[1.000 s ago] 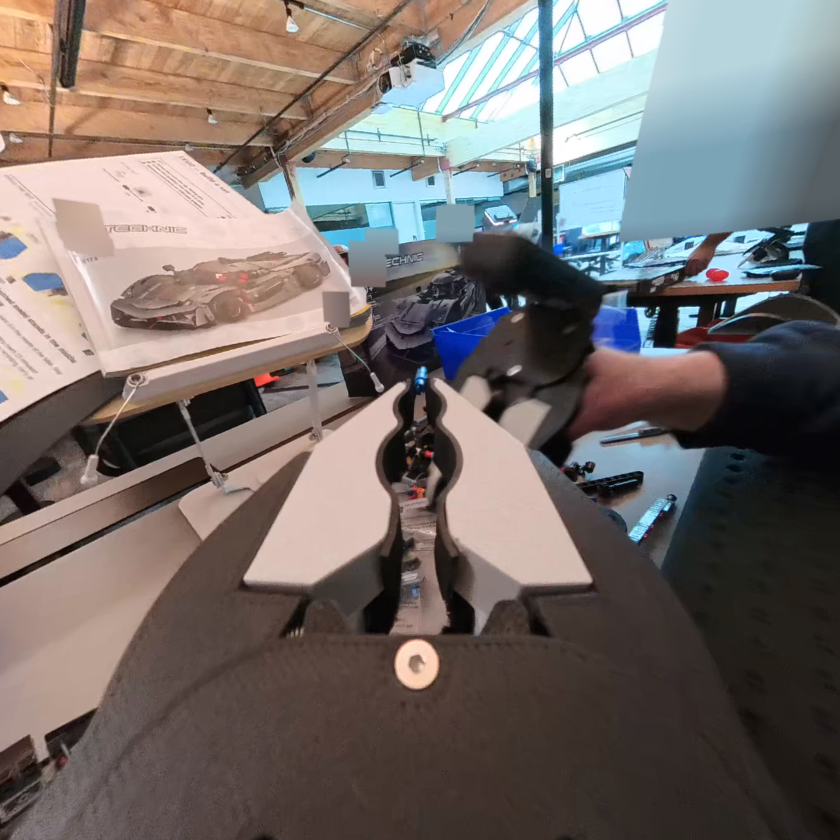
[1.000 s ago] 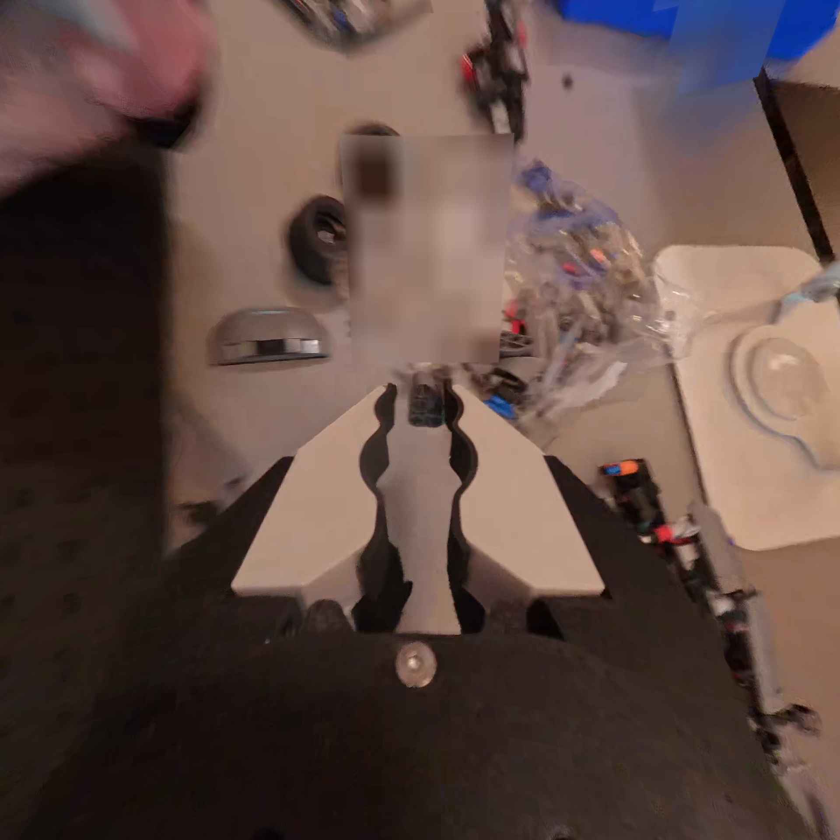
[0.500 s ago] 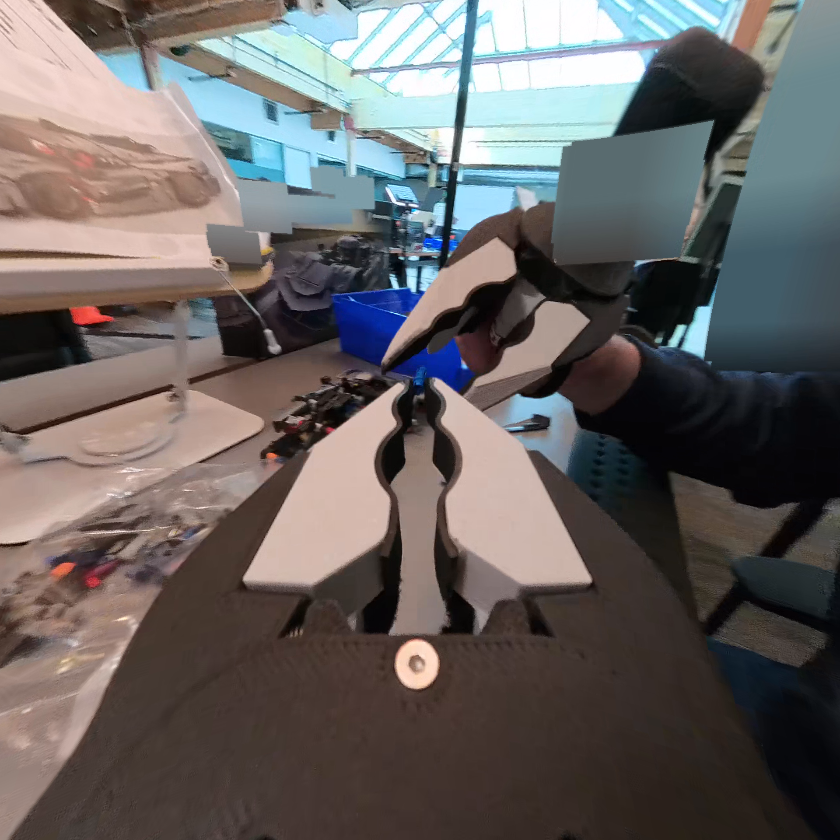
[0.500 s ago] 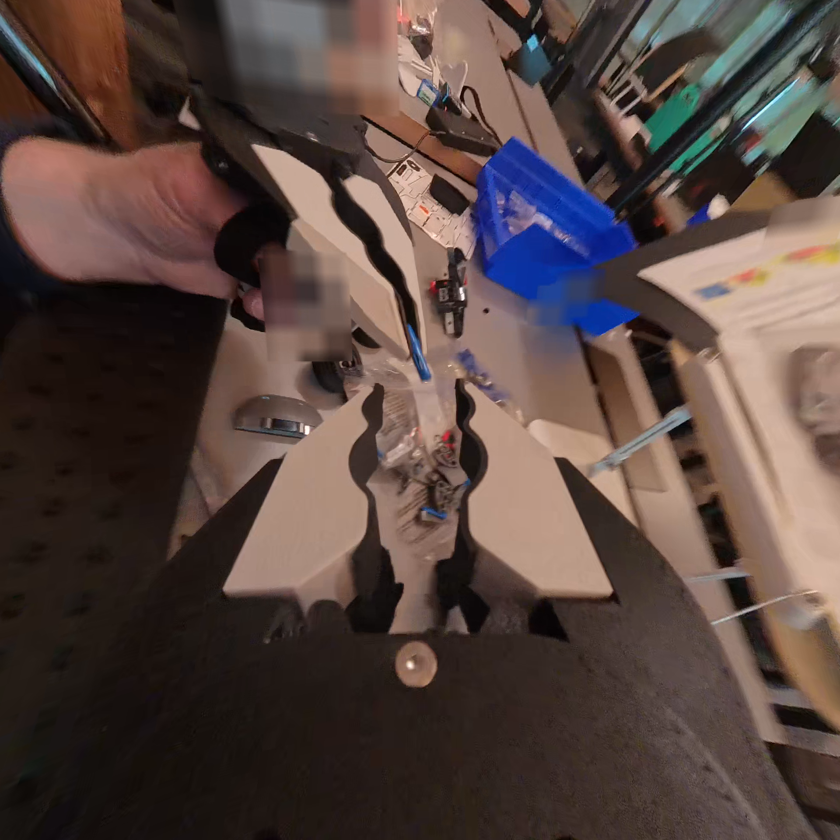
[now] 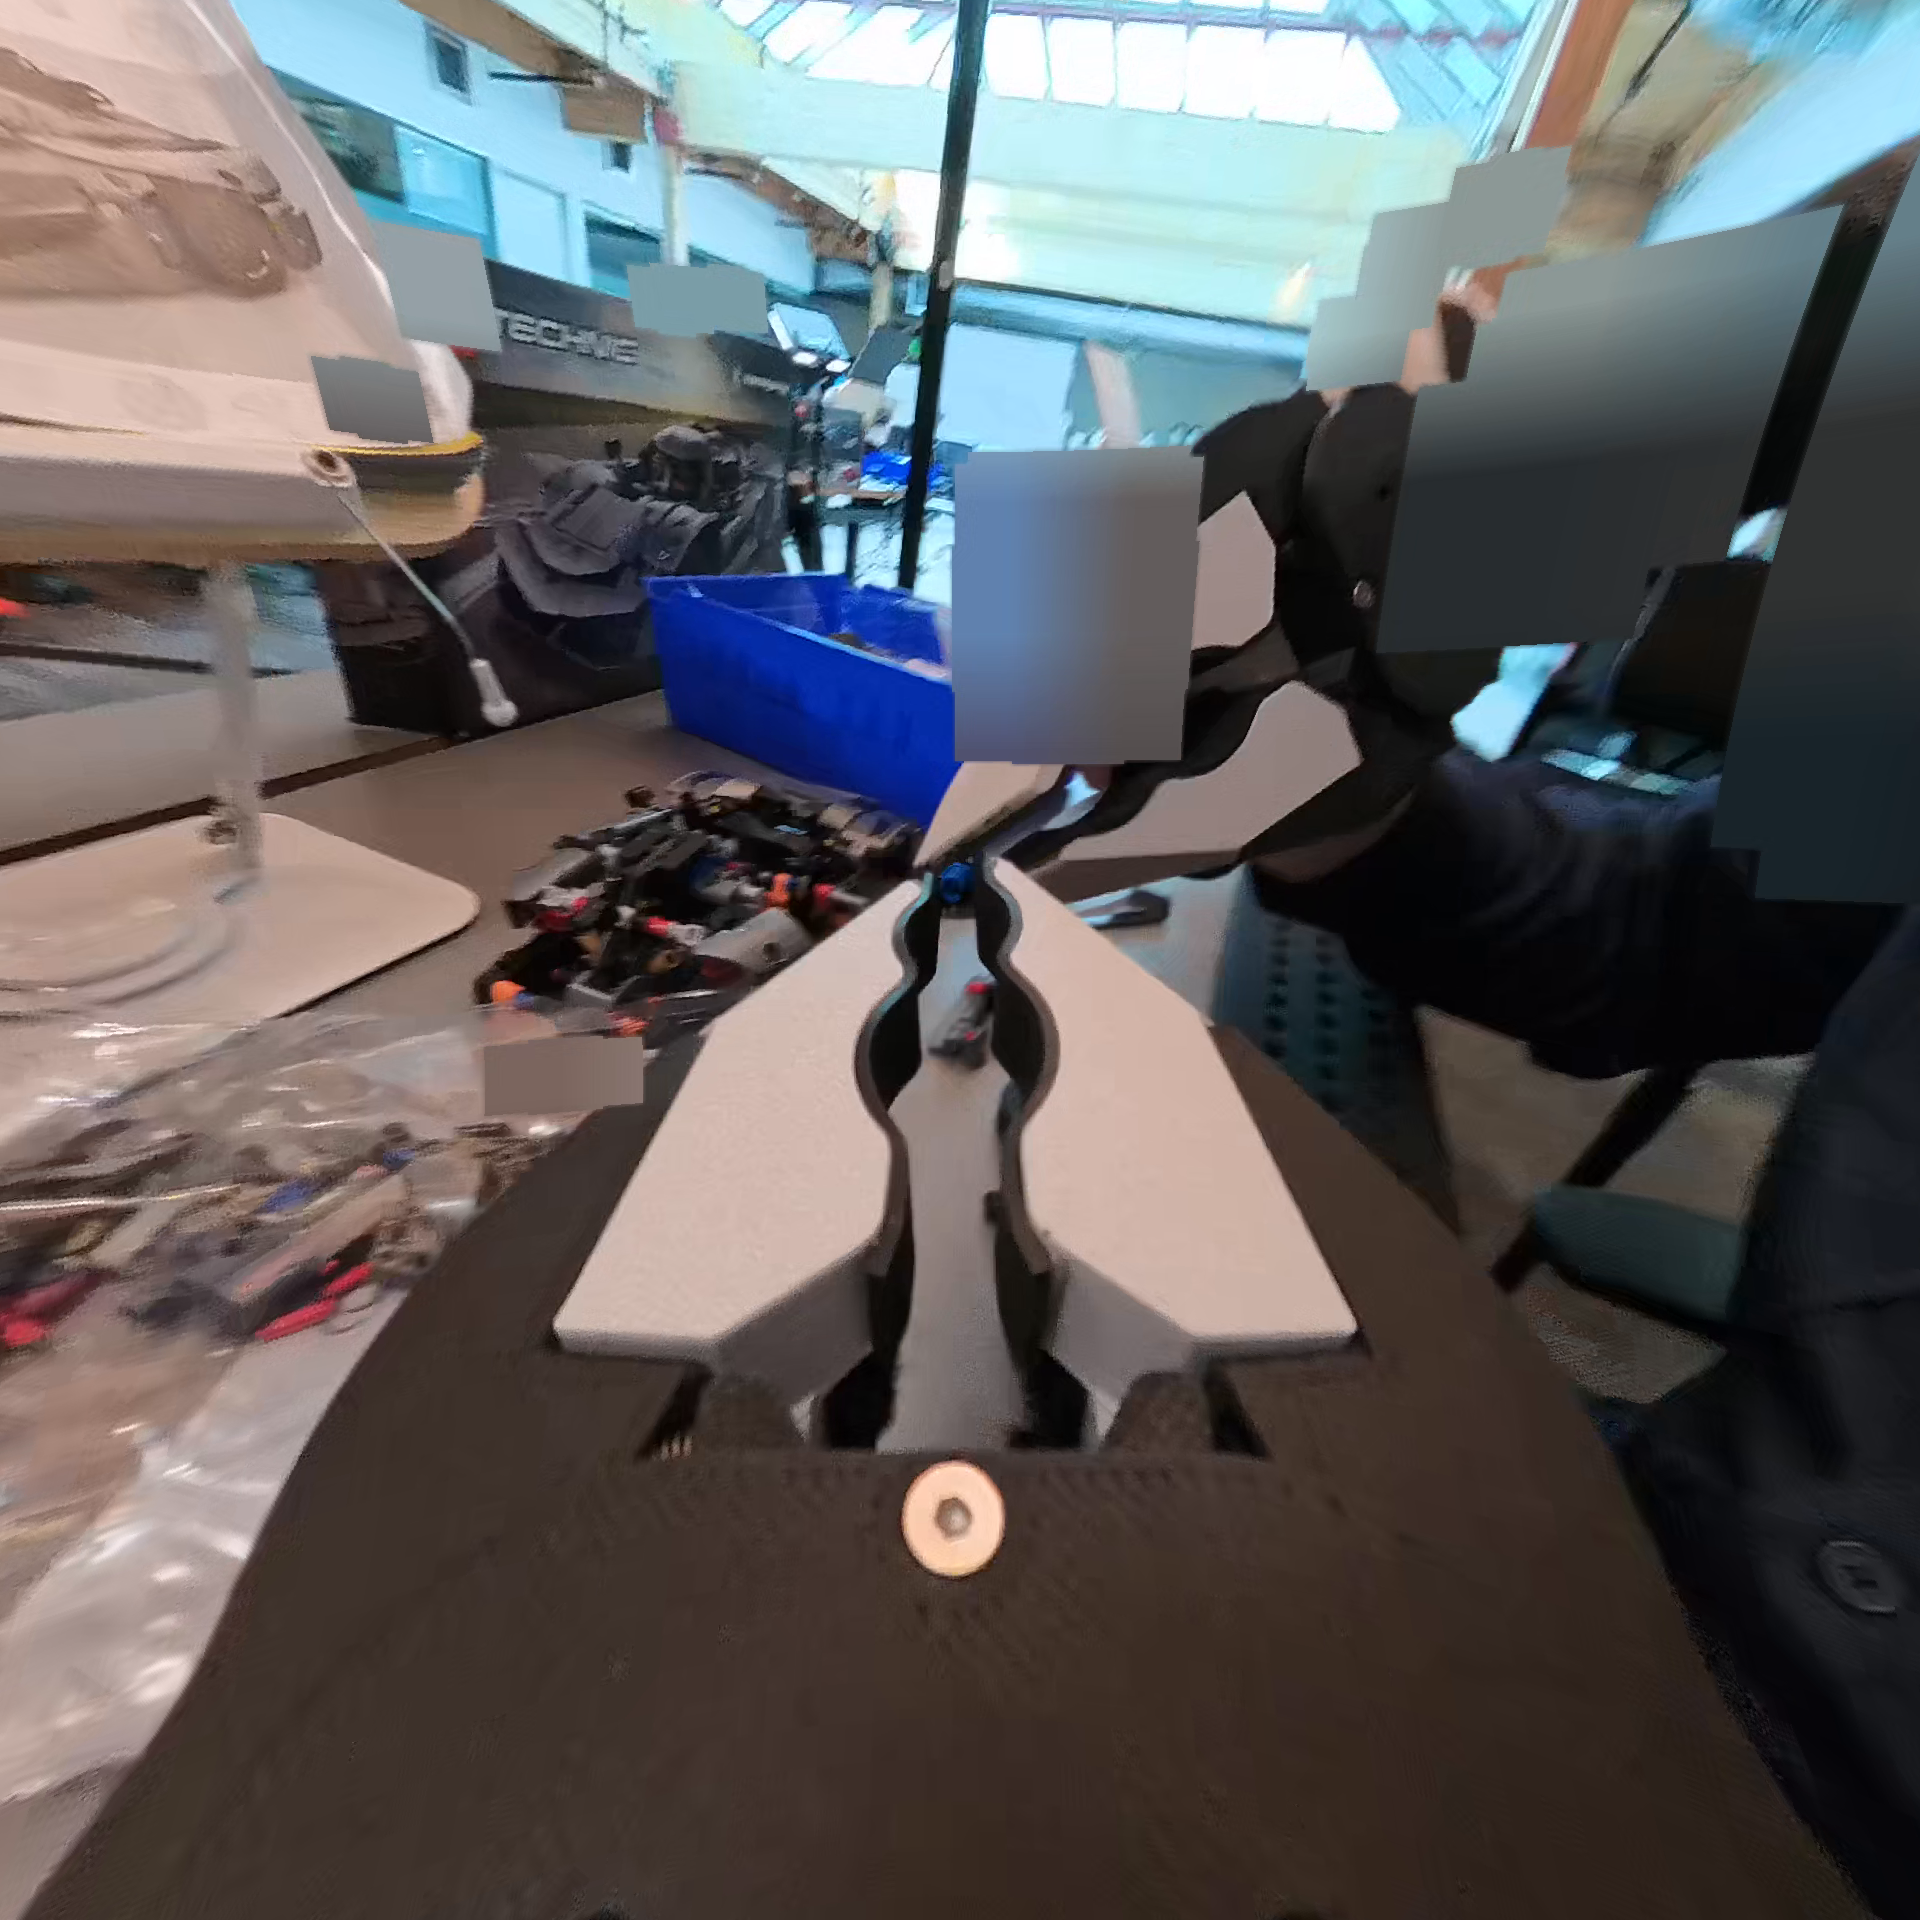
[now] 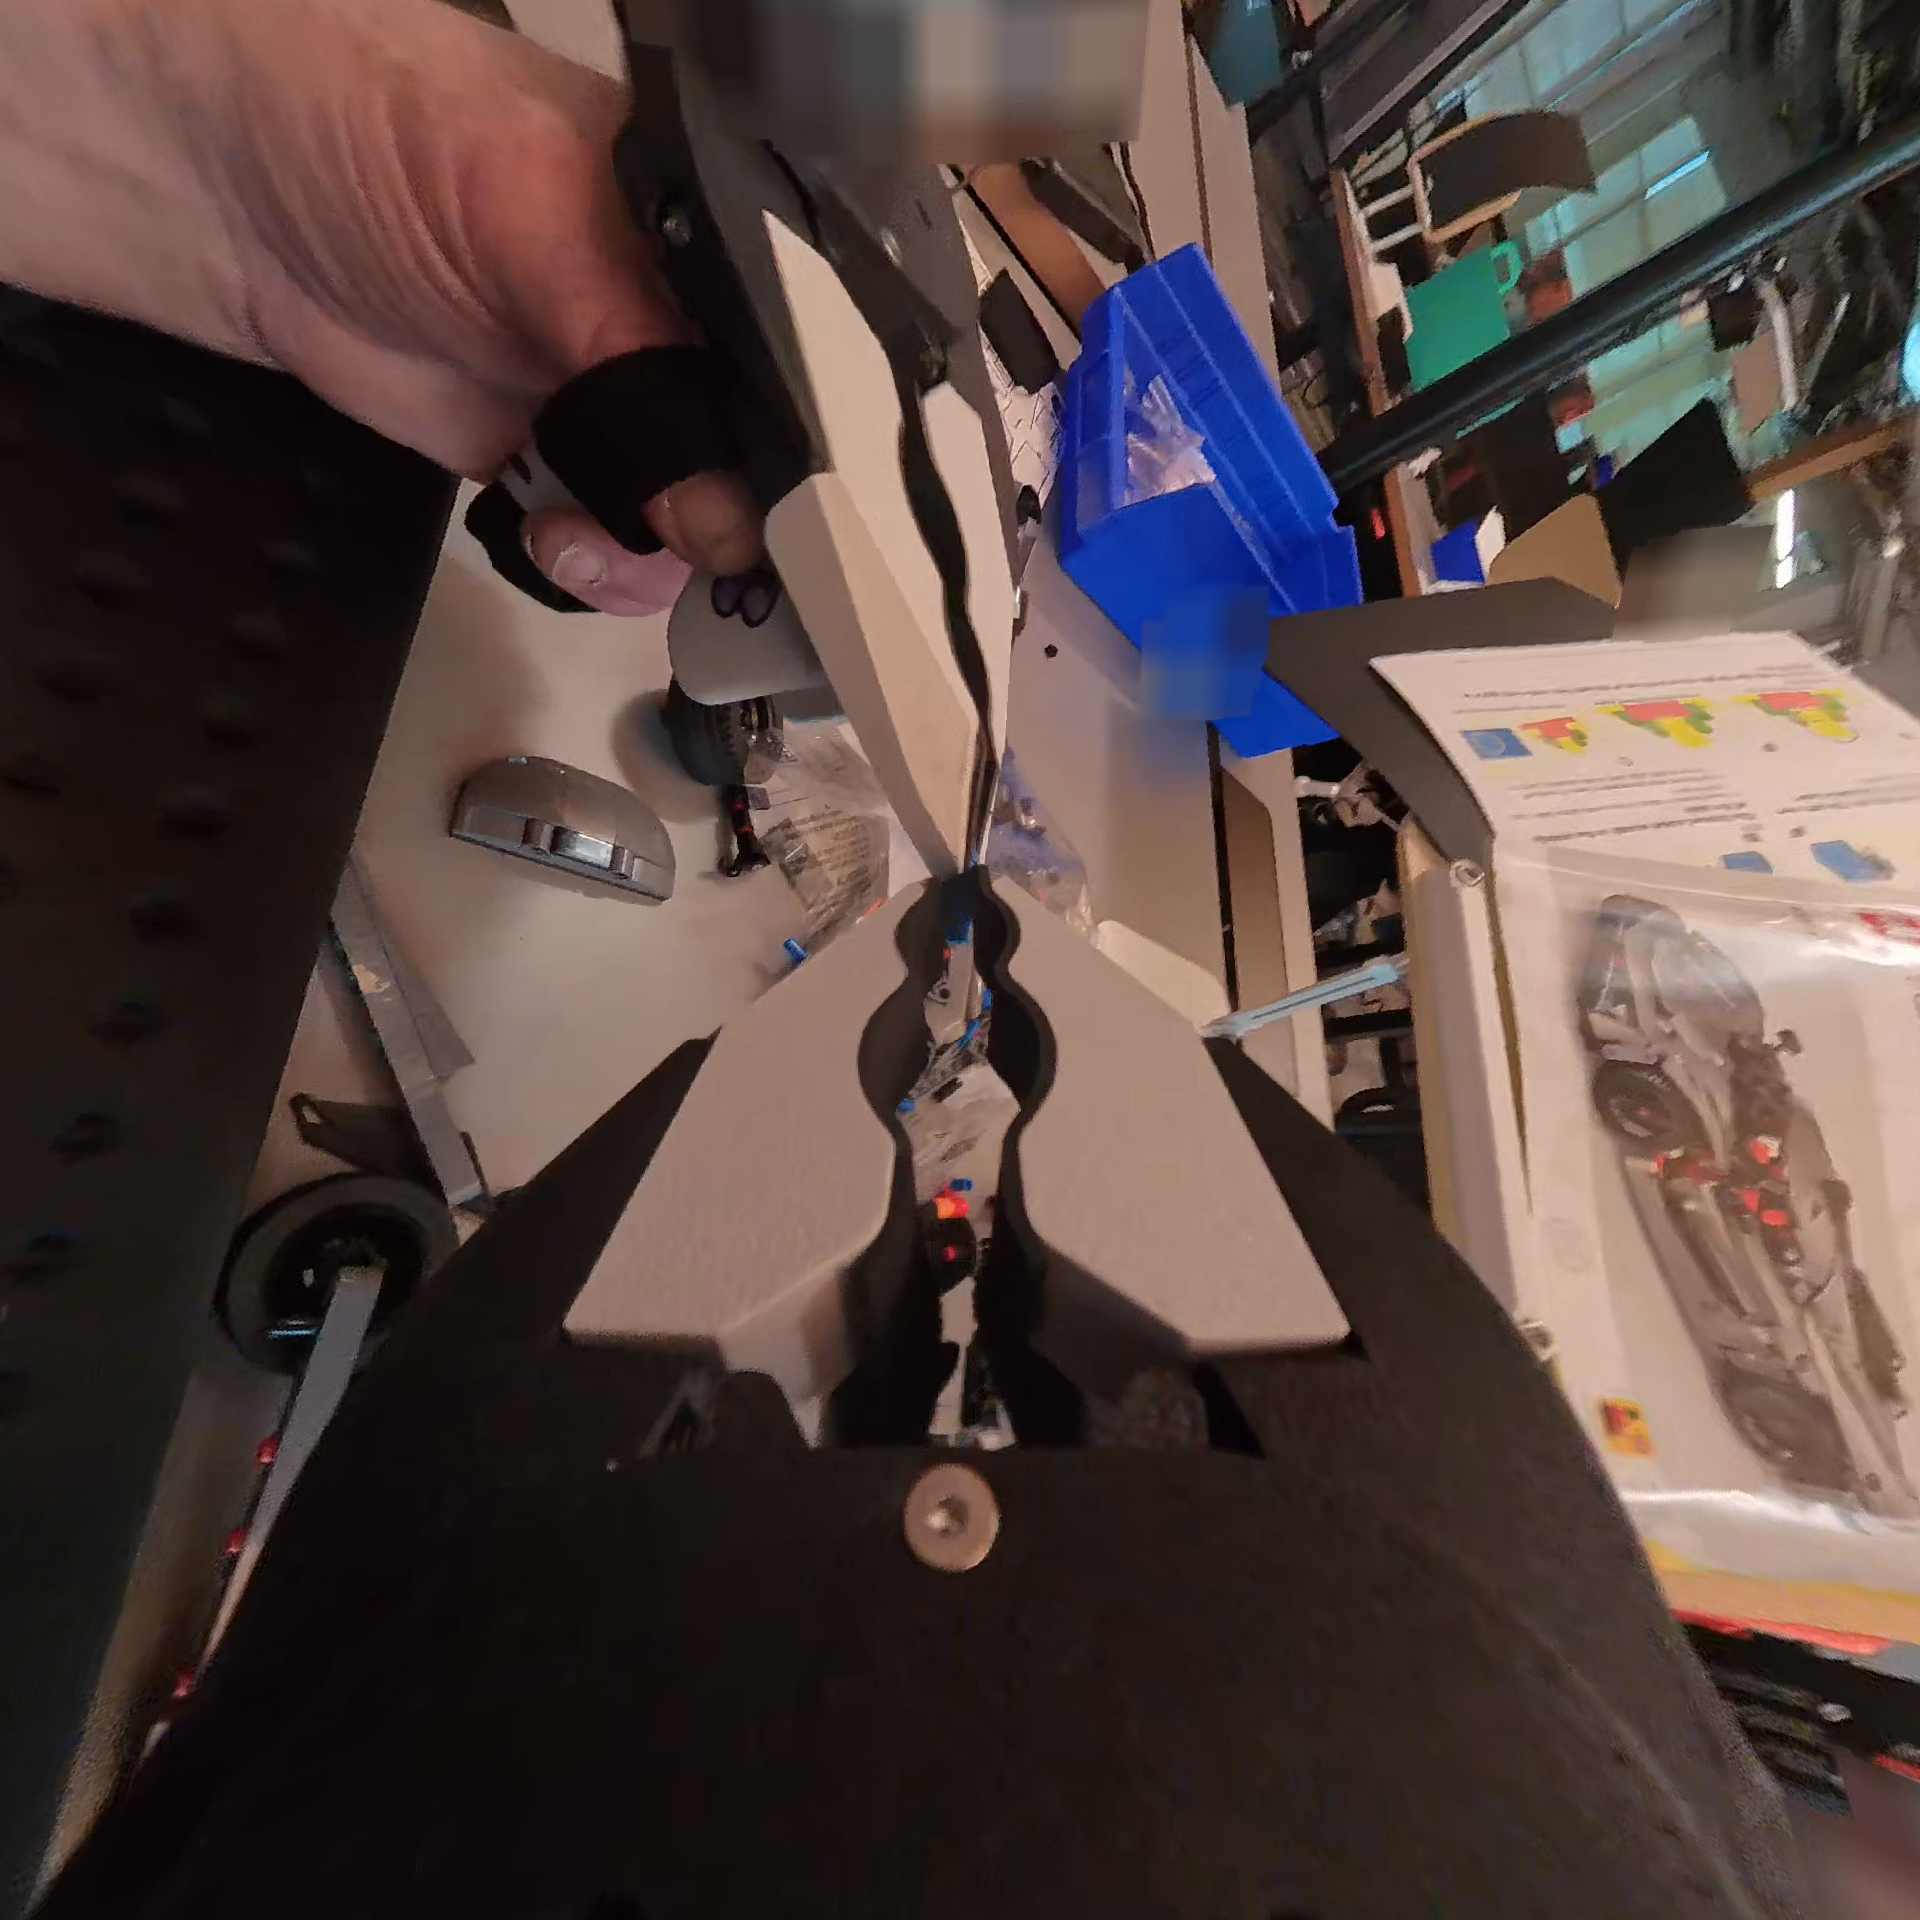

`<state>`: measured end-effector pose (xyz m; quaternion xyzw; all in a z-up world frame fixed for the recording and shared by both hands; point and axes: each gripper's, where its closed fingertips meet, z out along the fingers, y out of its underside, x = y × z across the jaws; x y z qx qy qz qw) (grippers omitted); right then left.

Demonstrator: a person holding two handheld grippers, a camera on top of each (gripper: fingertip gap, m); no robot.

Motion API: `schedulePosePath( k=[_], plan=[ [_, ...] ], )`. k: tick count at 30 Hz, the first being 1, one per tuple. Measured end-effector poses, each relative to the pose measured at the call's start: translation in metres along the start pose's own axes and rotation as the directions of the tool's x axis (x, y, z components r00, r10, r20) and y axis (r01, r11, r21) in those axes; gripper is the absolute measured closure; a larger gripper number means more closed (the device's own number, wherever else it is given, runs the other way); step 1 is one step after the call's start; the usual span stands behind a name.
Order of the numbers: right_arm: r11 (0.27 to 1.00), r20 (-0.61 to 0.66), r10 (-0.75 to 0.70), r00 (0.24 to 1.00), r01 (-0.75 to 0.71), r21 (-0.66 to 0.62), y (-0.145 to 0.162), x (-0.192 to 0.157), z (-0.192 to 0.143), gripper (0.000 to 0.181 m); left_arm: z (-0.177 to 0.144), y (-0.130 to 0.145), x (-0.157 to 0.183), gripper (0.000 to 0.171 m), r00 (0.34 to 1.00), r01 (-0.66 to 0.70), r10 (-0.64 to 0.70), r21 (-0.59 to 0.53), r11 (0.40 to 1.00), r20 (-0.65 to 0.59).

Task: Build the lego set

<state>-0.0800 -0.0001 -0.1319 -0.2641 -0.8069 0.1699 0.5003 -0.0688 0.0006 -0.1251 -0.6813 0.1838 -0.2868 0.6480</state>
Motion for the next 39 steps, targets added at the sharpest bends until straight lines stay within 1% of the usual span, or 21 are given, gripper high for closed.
schedulePosePath(
  k=[1,2,3,4,5,8,9,10,12,13,15,18,19,22,23,25,28,30,32,36,39],
  plan=[
    [0.999,0.006,0.036,0.999,-0.036,-0.008,0.005,0.0,0.001,0.179,-0.002,0.001,-0.006,0.162,0.997,-0.045,0.046,-0.02,0.999,0.062],
    [0.998,0.017,0.065,0.998,-0.065,0.0,0.009,0.0,0.001,0.179,-0.007,0.0,-0.013,0.16,0.989,-0.087,0.09,-0.028,0.996,0.12],
    [0.995,0.035,0.095,0.995,-0.095,0.017,0.012,0.0,0.0,0.18,-0.011,-0.005,-0.014,0.165,0.988,-0.094,0.094,-0.005,0.996,0.126],
    [0.992,0.056,0.127,0.99,-0.128,0.011,0.016,-0.001,0.001,0.18,-0.016,-0.011,-0.014,0.166,0.992,-0.061,0.055,0.044,0.997,0.116],
    [0.988,0.072,0.152,0.986,-0.152,-0.013,0.022,-0.002,0.003,0.18,-0.022,-0.019,-0.019,0.168,0.989,-0.043,0.029,0.099,0.994,0.143],
    [0.974,0.173,0.212,0.962,-0.194,-0.114,0.044,-0.017,0.024,0.18,-0.047,-0.036,-0.041,0.168,0.954,-0.095,0.036,0.184,0.978,0.297],
    [0.969,0.189,0.227,0.955,-0.201,-0.147,0.052,-0.021,0.035,0.179,-0.05,-0.038,-0.044,0.167,0.952,-0.083,0.017,0.202,0.976,0.306],
    [0.96,0.177,0.244,0.953,-0.212,-0.181,0.061,-0.021,0.048,0.179,-0.048,-0.036,-0.044,0.166,0.958,-0.059,-0.004,0.212,0.976,0.286],
    [0.942,0.095,0.245,0.965,-0.214,-0.258,0.083,-0.012,0.072,0.179,-0.041,-0.028,-0.043,0.161,0.97,0.016,-0.061,0.193,0.981,0.233],
    [0.937,0.068,0.229,0.971,-0.202,-0.284,0.091,-0.008,0.079,0.173,-0.039,-0.024,-0.046,0.16,0.967,0.032,-0.076,0.178,0.984,0.242],
    [0.938,0.102,0.243,0.965,-0.206,-0.28,0.09,-0.011,0.083,0.172,-0.041,-0.025,-0.047,0.16,0.964,0.016,-0.063,0.18,0.983,0.258],
    [0.932,0.118,0.287,0.951,-0.249,-0.263,0.085,-0.008,0.075,0.169,-0.04,-0.024,-0.047,0.159,0.966,0.032,-0.076,0.18,0.983,0.246],
    [0.932,0.121,0.295,0.948,-0.257,-0.256,0.084,-0.005,0.069,0.171,-0.039,-0.024,-0.046,0.159,0.968,0.036,-0.079,0.181,0.983,0.238],
    [0.925,0.184,0.352,0.918,-0.311,-0.216,0.076,-0.006,0.041,0.172,-0.039,-0.024,-0.045,0.16,0.964,0.006,-0.05,0.169,0.986,0.26],
    [0.922,0.249,0.365,0.897,-0.311,-0.23,0.075,-0.016,0.029,0.173,-0.038,-0.023,-0.045,0.16,0.965,0.007,-0.05,0.164,0.986,0.257],
    [0.909,0.388,0.385,0.838,-0.27,-0.318,0.086,-0.047,0.003,0.168,-0.035,-0.021,-0.042,0.16,0.97,0.019,-0.057,0.156,0.988,0.238],
    [0.87,0.474,0.417,0.776,-0.189,-0.455,0.114,-0.086,-0.029,0.157,-0.032,-0.02,-0.039,0.159,0.973,0.022,-0.055,0.149,0.989,0.222],
    [0.858,0.515,0.443,0.734,-0.181,-0.48,0.123,-0.106,-0.042,0.152,-0.029,-0.019,-0.038,0.159,0.976,0.022,-0.052,0.142,0.99,0.212],
    [0.857,0.546,0.464,0.697,-0.198,-0.475,0.125,-0.118,-0.048,0.139,-0.027,-0.017,-0.036,0.159,0.977,0.025,-0.052,0.13,0.991,0.206],
    [0.86,0.536,0.475,0.698,-0.239,-0.452,0.124,-0.119,-0.04,0.138,-0.024,-0.015,-0.036,0.16,0.977,0.018,-0.042,0.115,0.993,0.209],
    [0.85,0.547,0.5,0.671,-0.26,-0.458,0.123,-0.12,-0.037,0.137,-0.022,-0.012,-0.035,0.16,0.979,0.026,-0.045,0.101,0.995,0.197]
  ],
)
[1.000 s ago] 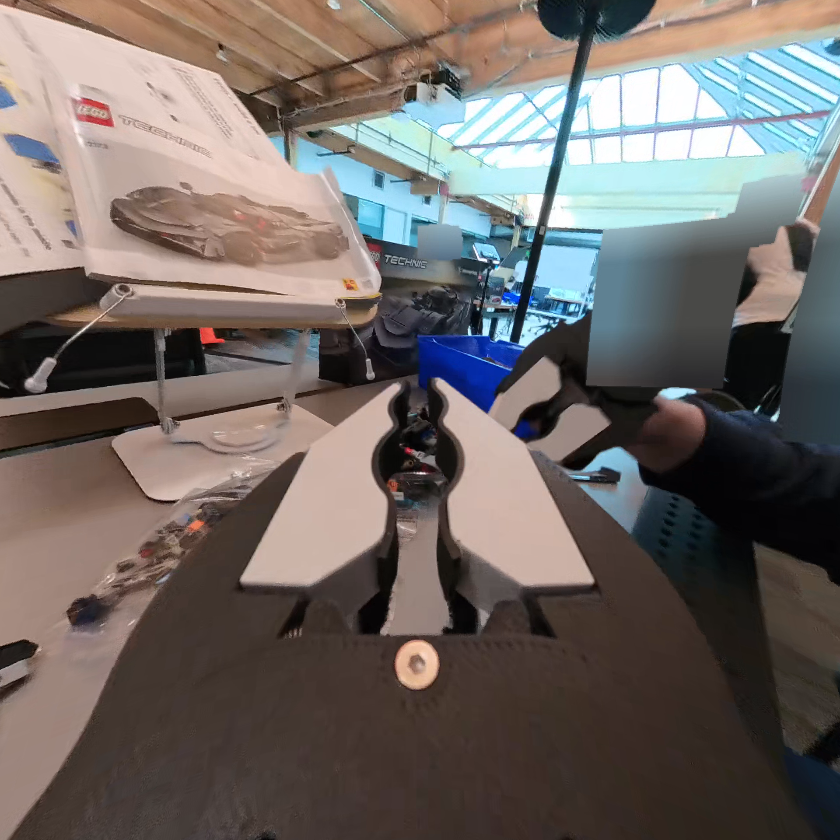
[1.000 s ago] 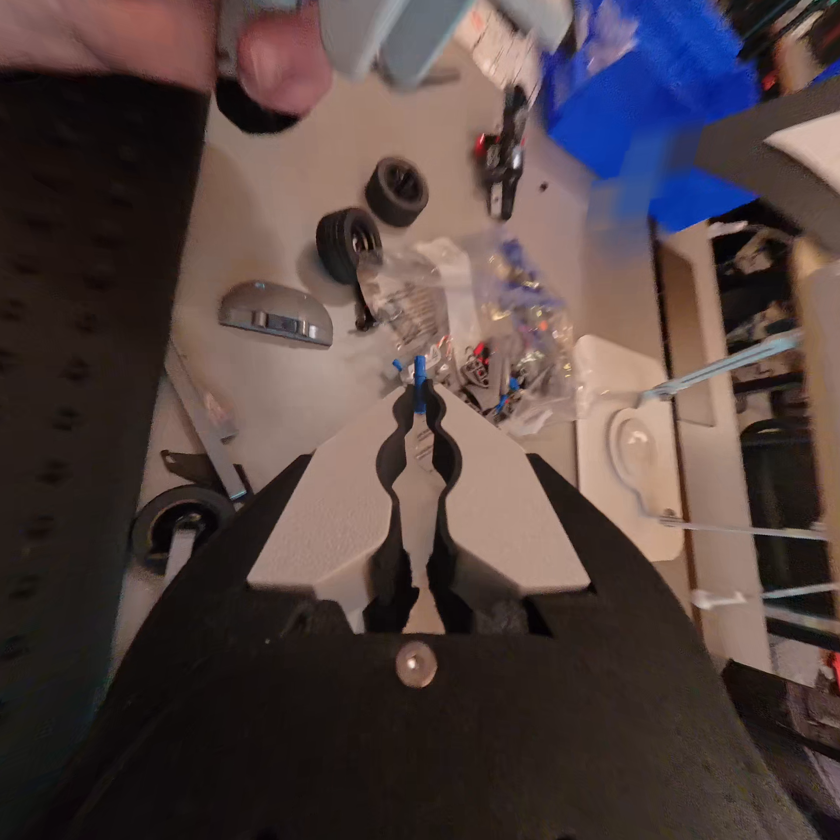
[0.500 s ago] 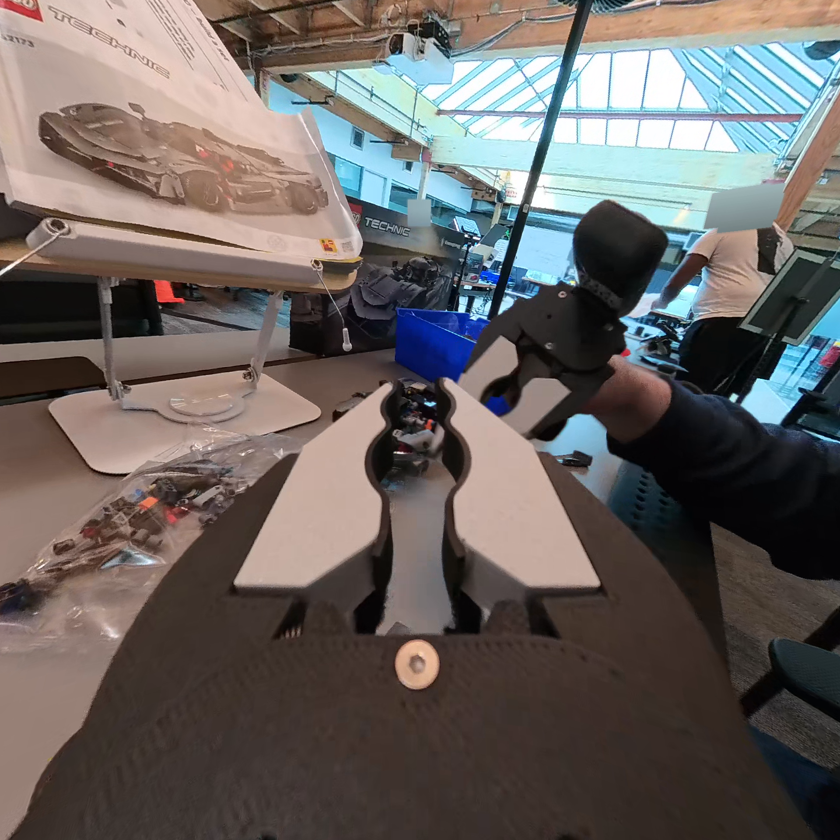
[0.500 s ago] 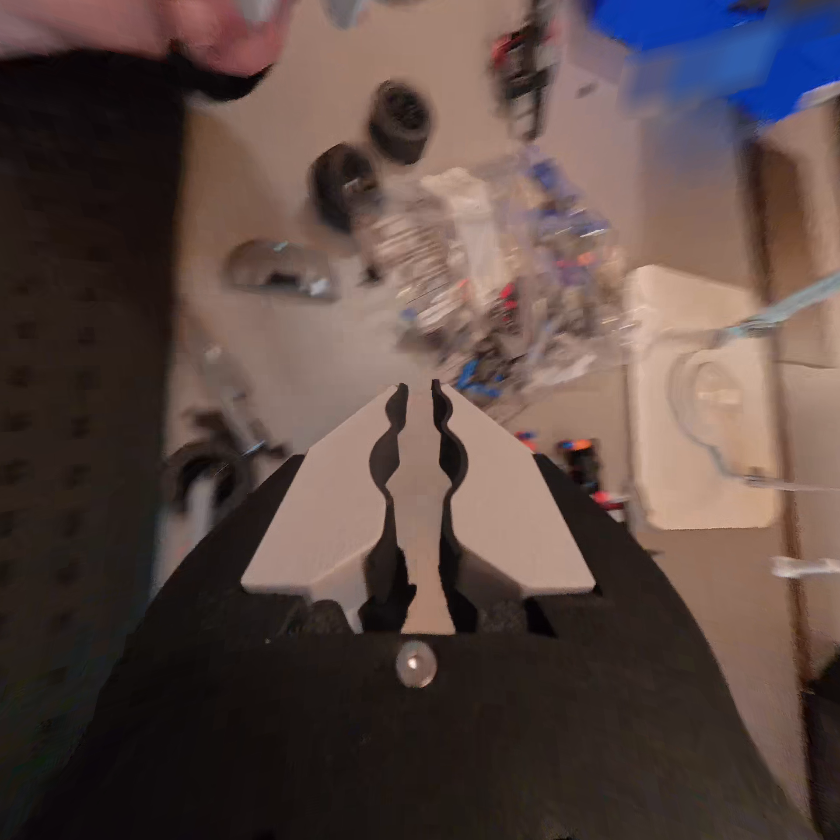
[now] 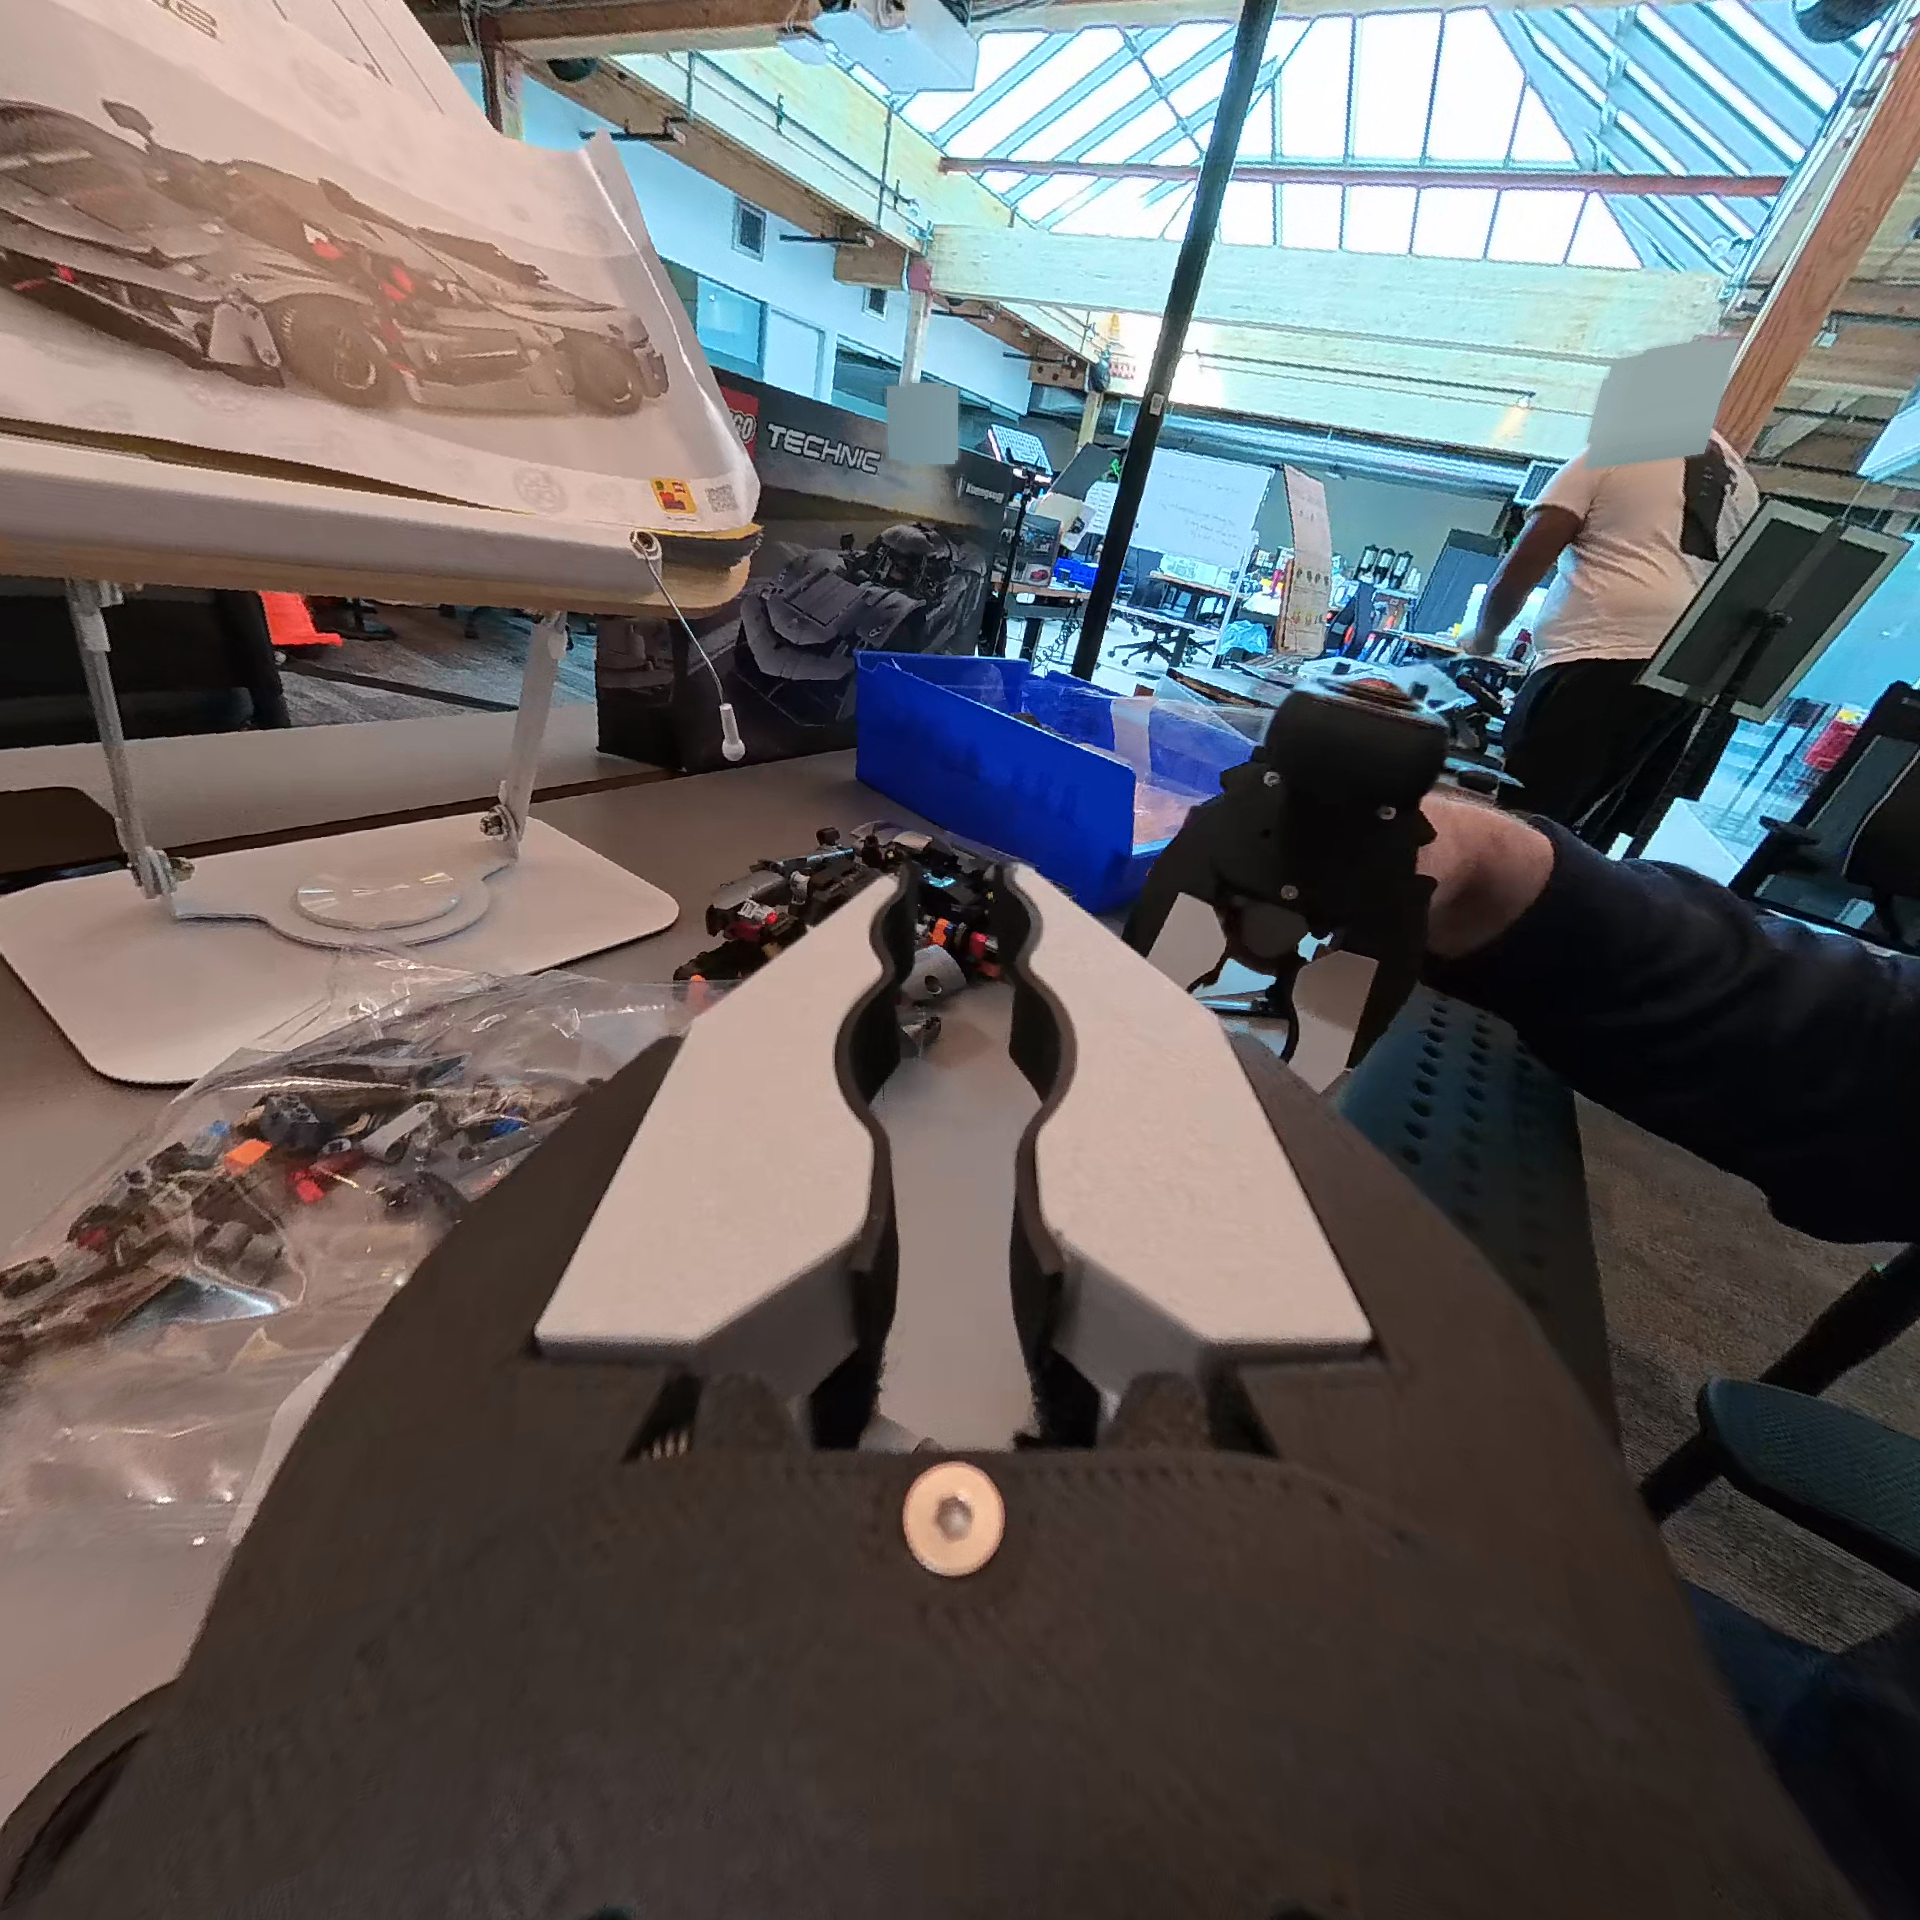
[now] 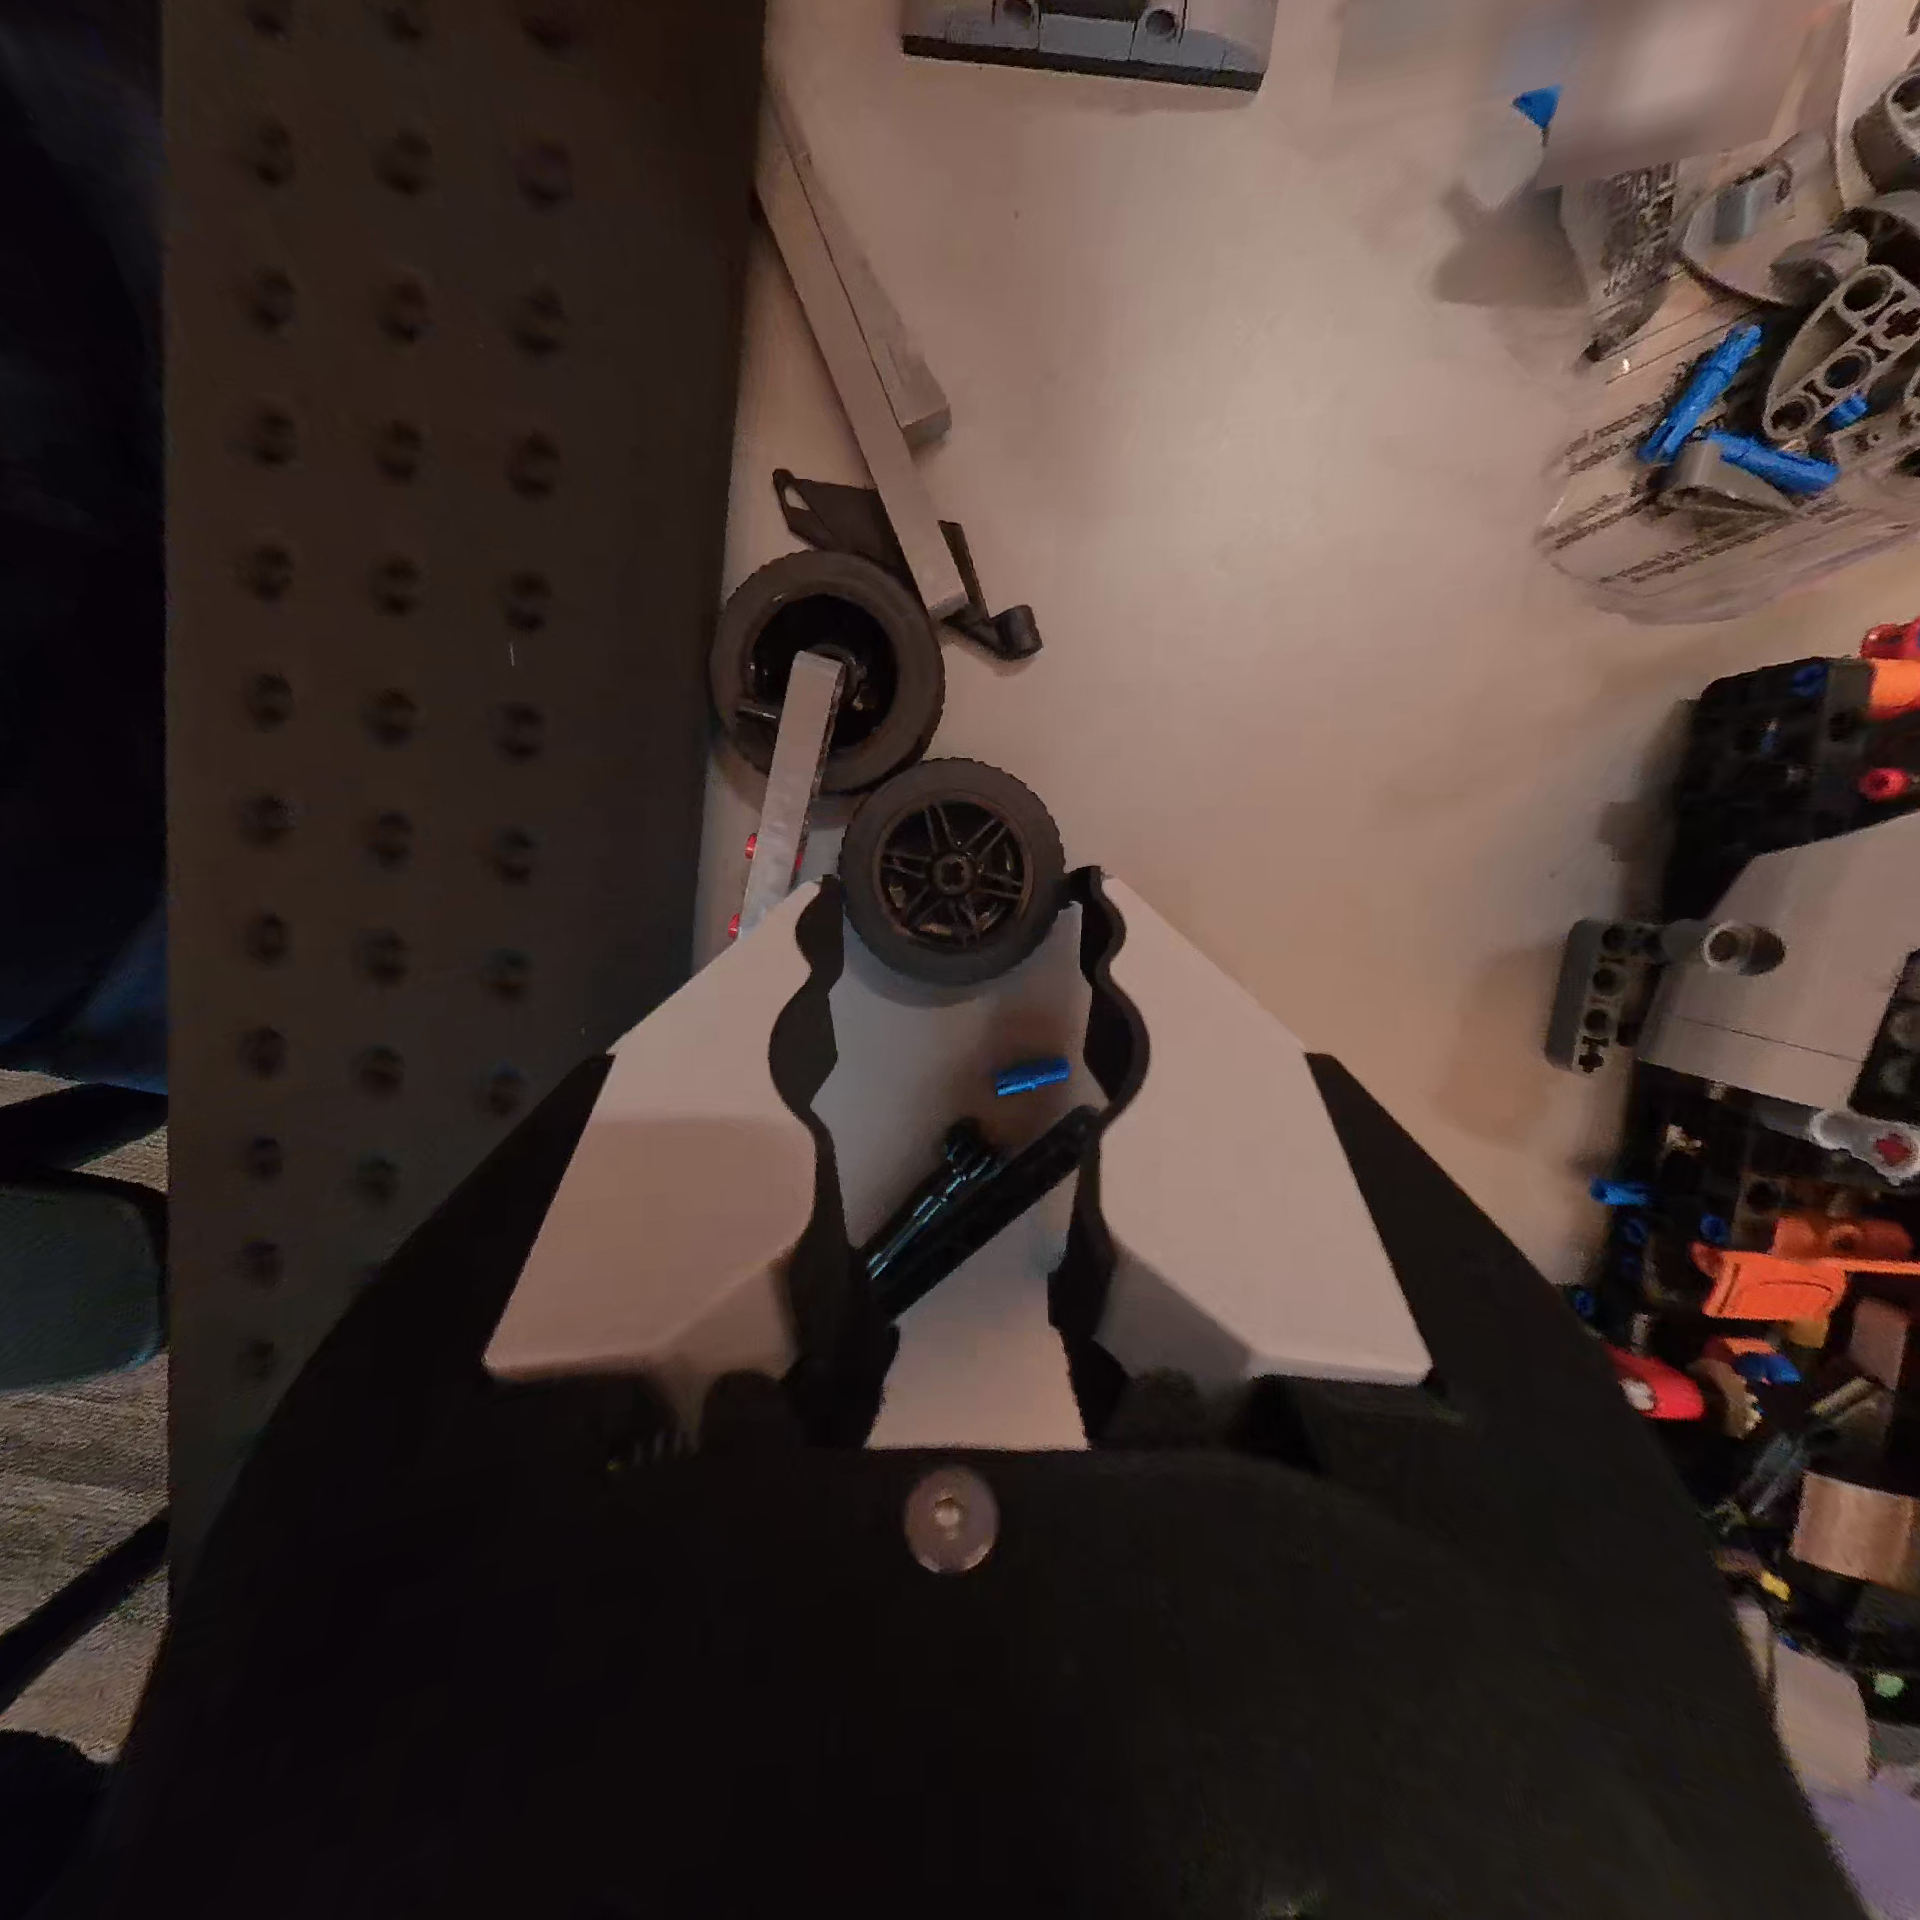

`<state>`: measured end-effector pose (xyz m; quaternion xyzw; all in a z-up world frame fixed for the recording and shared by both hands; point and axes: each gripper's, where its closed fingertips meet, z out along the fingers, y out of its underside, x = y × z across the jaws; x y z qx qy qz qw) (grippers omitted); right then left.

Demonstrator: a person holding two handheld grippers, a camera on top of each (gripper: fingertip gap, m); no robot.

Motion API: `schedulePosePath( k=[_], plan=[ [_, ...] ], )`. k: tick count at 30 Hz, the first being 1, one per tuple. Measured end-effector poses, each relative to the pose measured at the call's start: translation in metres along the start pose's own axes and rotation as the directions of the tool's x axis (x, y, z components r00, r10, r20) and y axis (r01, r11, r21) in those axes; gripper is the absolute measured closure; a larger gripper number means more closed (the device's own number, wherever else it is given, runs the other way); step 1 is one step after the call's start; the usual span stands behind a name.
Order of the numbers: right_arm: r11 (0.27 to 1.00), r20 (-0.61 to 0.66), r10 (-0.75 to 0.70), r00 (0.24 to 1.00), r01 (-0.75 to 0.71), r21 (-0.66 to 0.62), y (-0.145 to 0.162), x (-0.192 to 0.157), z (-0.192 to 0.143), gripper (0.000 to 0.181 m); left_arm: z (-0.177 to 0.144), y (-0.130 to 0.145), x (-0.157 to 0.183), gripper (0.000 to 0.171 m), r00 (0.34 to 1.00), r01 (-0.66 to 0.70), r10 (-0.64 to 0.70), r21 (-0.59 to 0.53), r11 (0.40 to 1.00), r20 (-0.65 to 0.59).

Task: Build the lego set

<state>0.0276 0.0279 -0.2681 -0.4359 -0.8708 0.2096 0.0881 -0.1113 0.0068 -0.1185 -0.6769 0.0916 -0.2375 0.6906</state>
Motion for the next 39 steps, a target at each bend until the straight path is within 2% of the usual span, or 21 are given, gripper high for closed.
schedulePosePath(
  k=[3,5,6,9,12,15,16,17,21,23,26,28,31,33,35,37,39],
  plan=[
    [0.998,0.008,-0.028,1.0,0.027,0.049,-0.006,-0.002,-0.005,0.144,0.004,0.006,0.004,0.159,1.0,-0.005,0.004,-0.036,0.999,-0.02],
    [0.993,-0.041,-0.046,0.998,0.05,0.102,-0.013,0.002,-0.013,0.177,0.009,0.014,0.009,0.159,0.999,-0.012,0.008,-0.077,0.997,-0.045],
    [0.99,-0.069,-0.06,0.996,0.069,0.127,-0.017,0.003,-0.018,0.181,0.013,0.019,0.014,0.157,0.998,-0.022,0.015,-0.107,0.994,-0.065],
    [0.992,-0.108,-0.047,0.993,0.059,0.11,-0.017,0.007,-0.021,0.181,0.026,0.041,0.024,0.157,0.994,-0.09,0.073,-0.225,0.97,-0.085],
    [0.999,-0.1,-0.006,0.995,0.011,0.047,-0.006,0.012,-0.012,0.145,0.033,0.054,0.031,0.156,0.989,-0.12,0.092,-0.283,0.951,-0.113],
    [1.0,-0.086,-0.027,0.996,0.028,0.01,-0.005,0.008,-0.001,0.134,0.032,0.055,0.029,0.157,0.99,-0.123,0.095,-0.288,0.95,-0.109],
    [1.0,-0.104,-0.014,0.994,0.014,-0.004,-0.004,0.012,0.0,0.134,0.032,0.054,0.03,0.157,0.99,-0.119,0.091,-0.284,0.952,-0.111],
    [1.0,-0.131,-0.007,0.991,0.005,-0.016,-0.004,0.018,-0.001,0.148,0.032,0.054,0.031,0.158,0.989,-0.118,0.088,-0.28,0.953,-0.116],
    [0.998,-0.097,0.035,0.995,-0.039,-0.039,0.002,0.022,0.004,0.131,0.034,0.06,0.033,0.158,0.986,-0.14,0.105,-0.309,0.941,-0.126],
    [0.999,-0.118,0.017,0.993,-0.021,-0.033,0.004,0.025,0.006,0.139,0.035,0.064,0.035,0.158,0.985,-0.149,0.111,-0.324,0.934,-0.134],
    [0.999,-0.2,0.012,0.98,-0.019,-0.034,0.007,0.038,0.0,0.141,0.037,0.066,0.036,0.158,0.983,-0.16,0.12,-0.334,0.929,-0.138],
    [0.998,-0.186,0.051,0.981,-0.046,0.031,-0.001,0.038,-0.006,0.141,0.038,0.066,0.037,0.157,0.982,-0.164,0.123,-0.334,0.928,-0.142],
    [0.977,-0.172,0.107,0.979,-0.071,0.199,-0.02,0.04,-0.023,0.14,0.04,0.068,0.041,0.157,0.98,-0.171,0.125,-0.339,0.925,-0.156],
    [0.95,-0.256,0.083,0.963,0.001,0.311,-0.041,0.041,-0.044,0.14,0.042,0.071,0.043,0.157,0.982,-0.143,0.089,-0.352,0.925,-0.166],
    [0.936,-0.377,0.018,0.926,0.116,0.331,-0.06,0.035,-0.059,0.14,0.046,0.069,0.049,0.152,0.981,-0.101,0.037,-0.341,0.935,-0.189],
    [0.944,-0.523,-0.058,0.85,0.218,0.249,-0.071,0.033,-0.065,0.14,0.05,0.063,0.056,0.148,0.976,-0.037,-0.032,-0.309,0.95,-0.216],
    [0.94,-0.638,-0.16,0.753,0.314,0.136,-0.081,0.029,-0.067,0.141,0.055,0.063,0.066,0.136,0.954,0.05,-0.138,-0.315,0.948,-0.264]
  ],
)
